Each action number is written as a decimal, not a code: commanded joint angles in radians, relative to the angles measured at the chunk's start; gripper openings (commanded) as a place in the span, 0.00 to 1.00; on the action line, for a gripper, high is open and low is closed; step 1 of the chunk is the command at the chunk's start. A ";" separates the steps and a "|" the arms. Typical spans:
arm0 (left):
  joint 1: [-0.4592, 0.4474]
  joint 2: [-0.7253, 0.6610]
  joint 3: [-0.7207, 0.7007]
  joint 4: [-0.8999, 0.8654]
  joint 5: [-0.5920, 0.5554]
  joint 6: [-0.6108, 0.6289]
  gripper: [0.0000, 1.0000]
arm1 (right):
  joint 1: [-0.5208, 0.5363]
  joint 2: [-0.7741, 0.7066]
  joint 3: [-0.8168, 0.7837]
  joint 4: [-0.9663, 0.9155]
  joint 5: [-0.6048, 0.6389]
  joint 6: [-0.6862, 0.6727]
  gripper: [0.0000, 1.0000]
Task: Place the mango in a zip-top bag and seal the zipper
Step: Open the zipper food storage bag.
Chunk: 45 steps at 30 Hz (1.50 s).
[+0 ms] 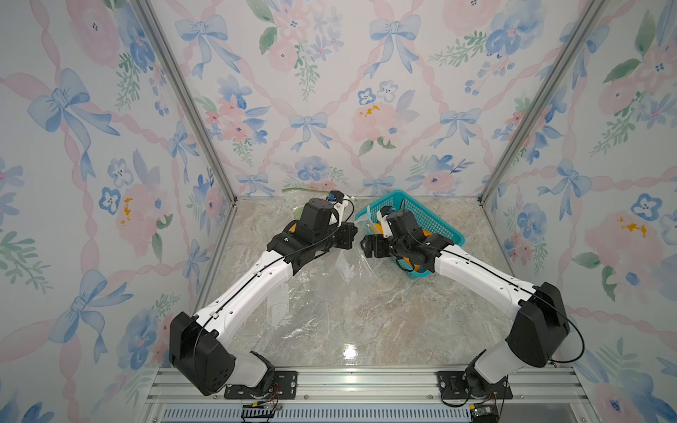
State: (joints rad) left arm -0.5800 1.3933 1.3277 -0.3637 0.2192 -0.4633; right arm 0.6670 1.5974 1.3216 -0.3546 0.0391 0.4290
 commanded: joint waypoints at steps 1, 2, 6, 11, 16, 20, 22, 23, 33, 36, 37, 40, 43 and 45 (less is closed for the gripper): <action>0.000 -0.057 0.026 0.002 0.080 0.010 0.00 | 0.009 0.030 0.034 0.020 0.151 -0.032 0.94; 0.003 -0.068 0.029 0.003 0.086 0.011 0.00 | 0.009 0.036 0.043 -0.002 0.194 -0.039 0.94; 0.040 -0.141 0.036 -0.002 0.061 0.010 0.00 | 0.001 0.029 0.043 -0.100 0.375 -0.070 0.94; 0.069 -0.193 0.090 -0.011 0.063 0.019 0.00 | -0.005 -0.027 0.044 -0.145 0.328 -0.137 0.95; 0.069 -0.169 0.088 -0.011 0.076 0.006 0.00 | 0.008 -0.053 0.103 -0.229 0.164 -0.168 0.96; 0.068 -0.116 0.044 -0.009 0.067 -0.013 0.00 | 0.014 -0.080 0.098 -0.250 0.071 -0.149 0.98; 0.065 -0.093 0.038 -0.008 0.047 -0.017 0.00 | 0.016 -0.097 0.091 -0.246 0.027 -0.128 0.99; 0.062 -0.084 0.036 -0.006 0.032 -0.017 0.00 | 0.016 -0.101 0.086 -0.241 0.009 -0.121 0.99; 0.044 -0.001 0.036 0.020 -0.034 -0.030 0.00 | 0.000 -0.122 0.072 -0.204 -0.067 -0.041 0.99; 0.034 0.008 0.036 0.031 -0.042 -0.033 0.00 | -0.029 -0.149 0.063 -0.165 -0.106 -0.009 0.99; 0.031 0.011 0.036 0.034 -0.041 -0.035 0.00 | -0.042 -0.159 0.058 -0.147 -0.121 0.002 0.99; 0.019 0.018 0.038 0.043 -0.042 -0.038 0.00 | -0.076 -0.189 0.049 -0.110 -0.157 0.035 0.99; 0.009 0.026 0.038 0.051 -0.049 -0.042 0.00 | -0.107 -0.226 0.036 -0.086 -0.166 0.068 0.99; 0.006 0.032 0.039 0.055 -0.051 -0.046 0.00 | -0.130 -0.254 0.026 -0.089 -0.151 0.083 0.99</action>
State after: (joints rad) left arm -0.5682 1.4078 1.3708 -0.3359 0.1825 -0.4965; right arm 0.5640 1.3849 1.3701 -0.4709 -0.0986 0.4641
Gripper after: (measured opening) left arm 0.052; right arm 0.991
